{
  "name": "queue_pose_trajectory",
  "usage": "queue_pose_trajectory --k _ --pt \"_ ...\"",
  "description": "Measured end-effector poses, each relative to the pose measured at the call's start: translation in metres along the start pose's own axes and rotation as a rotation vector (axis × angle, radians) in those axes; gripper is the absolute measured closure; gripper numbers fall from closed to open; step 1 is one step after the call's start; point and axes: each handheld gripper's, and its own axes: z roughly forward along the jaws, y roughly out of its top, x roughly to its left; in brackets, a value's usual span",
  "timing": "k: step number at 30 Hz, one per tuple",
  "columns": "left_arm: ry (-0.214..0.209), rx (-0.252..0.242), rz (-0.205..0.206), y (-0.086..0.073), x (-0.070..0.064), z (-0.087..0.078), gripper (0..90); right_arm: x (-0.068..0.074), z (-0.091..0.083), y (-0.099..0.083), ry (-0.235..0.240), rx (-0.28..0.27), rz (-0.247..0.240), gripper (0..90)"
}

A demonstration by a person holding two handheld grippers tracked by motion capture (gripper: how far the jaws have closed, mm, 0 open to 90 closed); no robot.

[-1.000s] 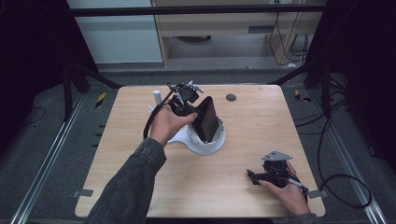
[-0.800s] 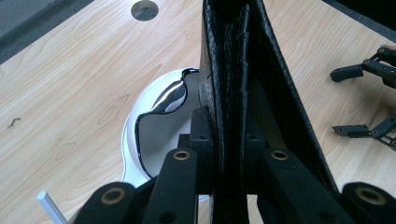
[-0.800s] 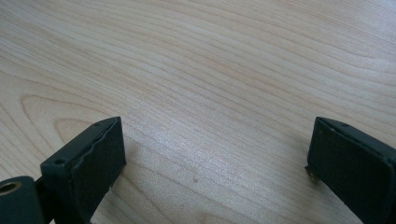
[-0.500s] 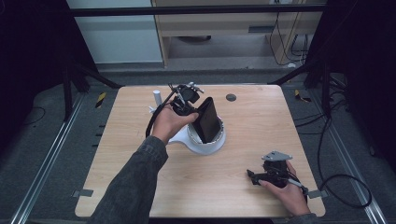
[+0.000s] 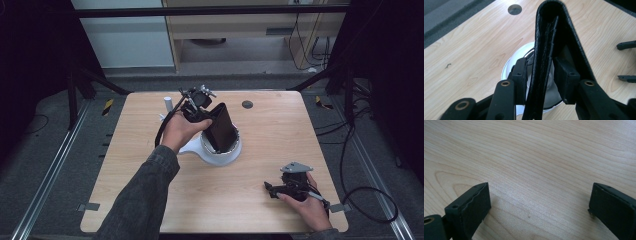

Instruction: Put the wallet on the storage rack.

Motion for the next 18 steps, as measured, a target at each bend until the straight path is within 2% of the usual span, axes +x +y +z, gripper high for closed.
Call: queue_pose_trajectory --k 5,8,12,18 --pt "0.044 -0.029 0.005 -0.002 0.001 -0.010 68.0 0.000 0.000 0.000 0.000 0.000 0.001 3.9" --pt "0.066 -0.047 -0.011 -0.003 0.003 -0.014 72.7 0.000 0.000 0.000 0.000 -0.003 -0.001 3.9" --pt "0.060 -0.045 -0.011 -0.003 0.005 -0.016 76.3 0.000 0.000 -0.001 -0.001 -0.003 0.002 3.9" --pt "0.069 -0.063 -0.011 -0.002 0.005 -0.018 74.2 0.000 0.000 -0.001 -0.001 -0.003 0.002 3.9"
